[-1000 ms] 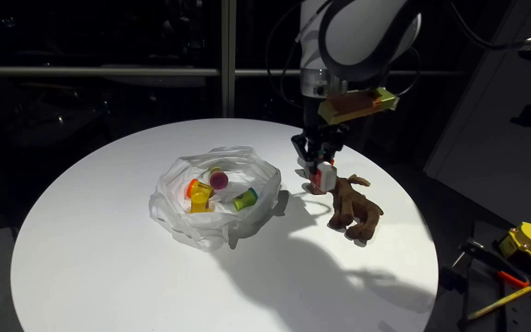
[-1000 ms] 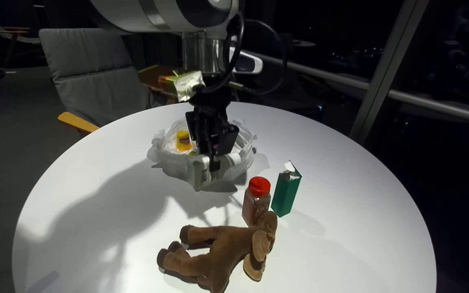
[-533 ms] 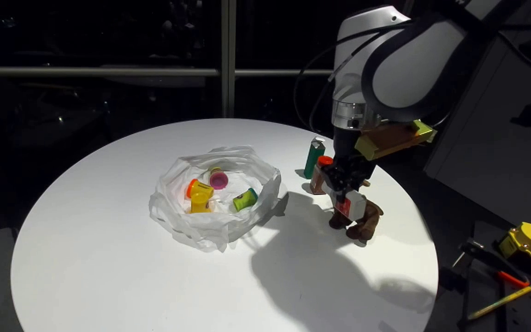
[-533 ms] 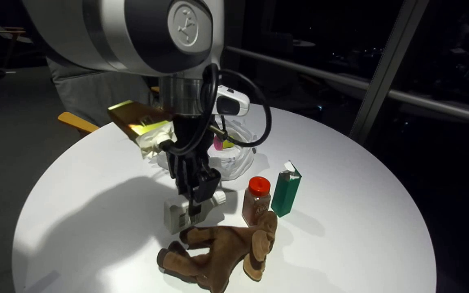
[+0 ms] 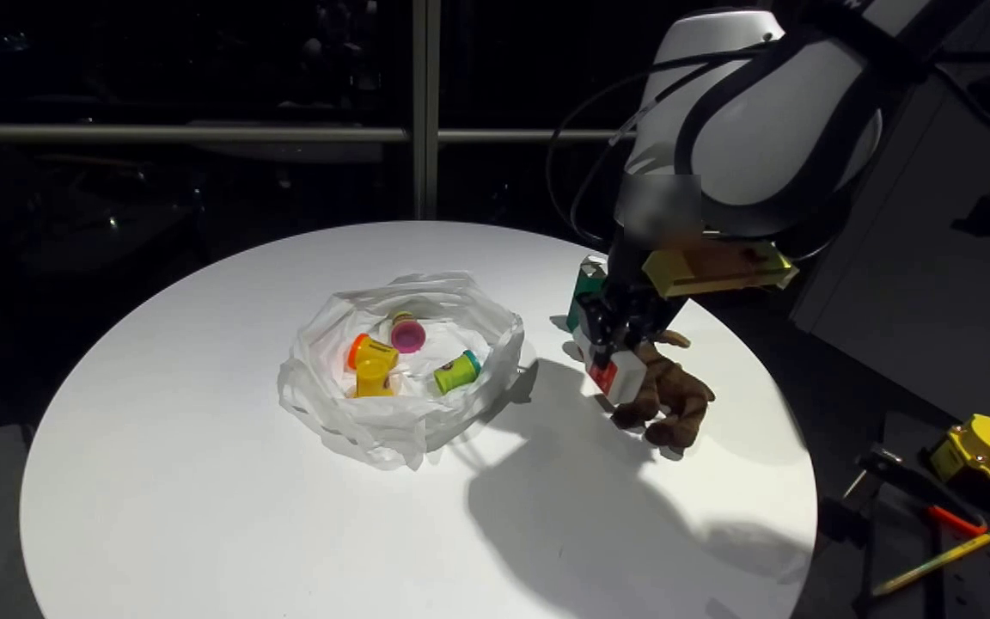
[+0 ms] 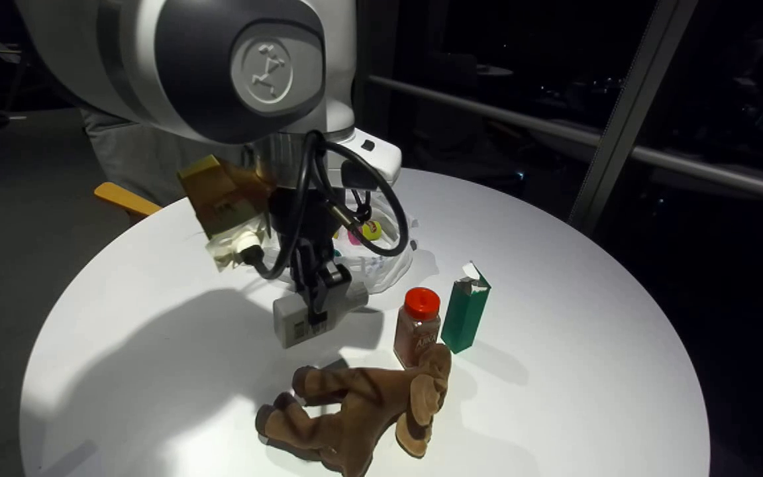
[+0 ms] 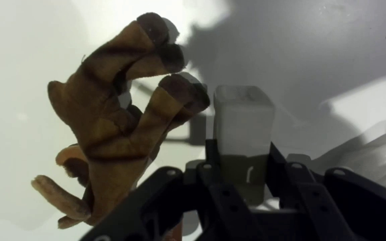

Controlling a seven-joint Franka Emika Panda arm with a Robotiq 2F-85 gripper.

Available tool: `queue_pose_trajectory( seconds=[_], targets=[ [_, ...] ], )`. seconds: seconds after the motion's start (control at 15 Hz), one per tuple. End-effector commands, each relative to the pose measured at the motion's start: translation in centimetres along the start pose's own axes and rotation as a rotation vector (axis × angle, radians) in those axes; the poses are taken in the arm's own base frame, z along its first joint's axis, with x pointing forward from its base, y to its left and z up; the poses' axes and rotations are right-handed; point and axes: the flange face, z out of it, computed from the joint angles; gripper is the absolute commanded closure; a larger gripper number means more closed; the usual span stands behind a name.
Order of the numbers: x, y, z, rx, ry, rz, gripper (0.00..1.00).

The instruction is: Remove the objects in the plastic and place them on the table

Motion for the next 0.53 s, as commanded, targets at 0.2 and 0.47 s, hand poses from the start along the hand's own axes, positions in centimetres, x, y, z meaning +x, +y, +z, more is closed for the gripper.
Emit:
queue_pose_trajectory(
  seconds=[0.2, 0.47],
  targets=[
    [1.0, -1.3, 0.6, 0.037, 0.056, 0.010, 0.90],
    [1.2, -2.3, 0.9, 0.033, 0.055, -0.012, 0.38]
  ],
)
